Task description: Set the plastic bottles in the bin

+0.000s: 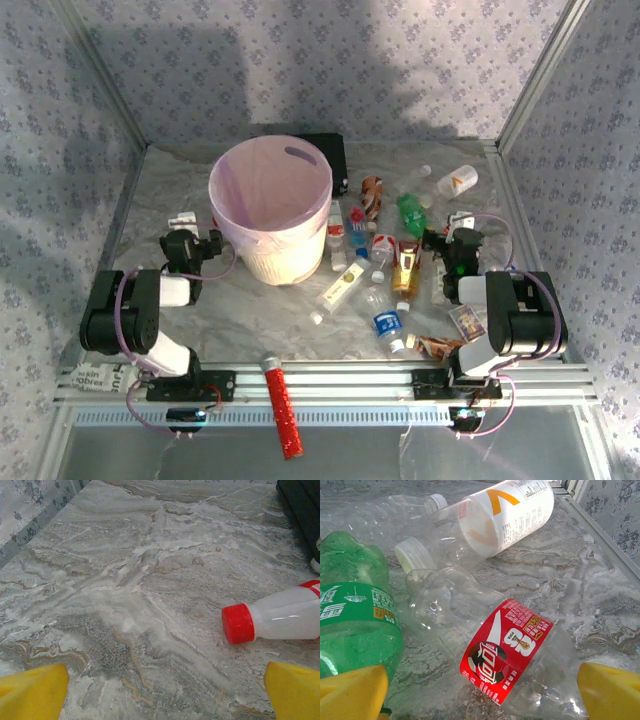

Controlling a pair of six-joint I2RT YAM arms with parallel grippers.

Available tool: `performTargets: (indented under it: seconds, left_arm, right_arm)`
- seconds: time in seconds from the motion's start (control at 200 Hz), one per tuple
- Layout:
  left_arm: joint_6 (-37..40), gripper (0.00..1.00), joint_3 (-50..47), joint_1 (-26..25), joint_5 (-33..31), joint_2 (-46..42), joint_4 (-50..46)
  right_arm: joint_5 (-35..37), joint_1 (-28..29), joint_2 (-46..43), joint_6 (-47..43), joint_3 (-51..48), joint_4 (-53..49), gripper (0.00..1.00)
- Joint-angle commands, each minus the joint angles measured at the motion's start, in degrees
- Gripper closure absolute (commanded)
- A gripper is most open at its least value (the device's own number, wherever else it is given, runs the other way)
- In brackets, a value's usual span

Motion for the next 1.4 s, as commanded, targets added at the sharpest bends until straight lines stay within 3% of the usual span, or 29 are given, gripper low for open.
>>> performTargets:
  seconds: [0.0, 1.119, 1.299, 1.394]
  left_arm:
    - [0.71, 0.00, 1.51, 0.24, -0.60, 0.53, 1.82]
    - [0.43, 0.00, 1.88, 0.32, -1.69, 0.06, 1.49]
    - [-1.26, 0.00, 5.09, 1.68, -3.72, -11.09, -14.65]
    - [-2.37, 0.00, 7.75, 2.20, -6.43, -15.93, -24.46]
  right_arm:
    - [0.80, 0.41, 0.63, -0.62, 1.14, 1.29, 0.01]
    - [1.73, 0.37, 0.08, -0.39, 1.41, 1.36, 0.01]
    - [2.62, -1.76, -12.06, 3.52, 14.68, -32.77, 0.01]
    - [6.35, -1.89, -15.89, 11.74, 21.18, -48.79, 0.01]
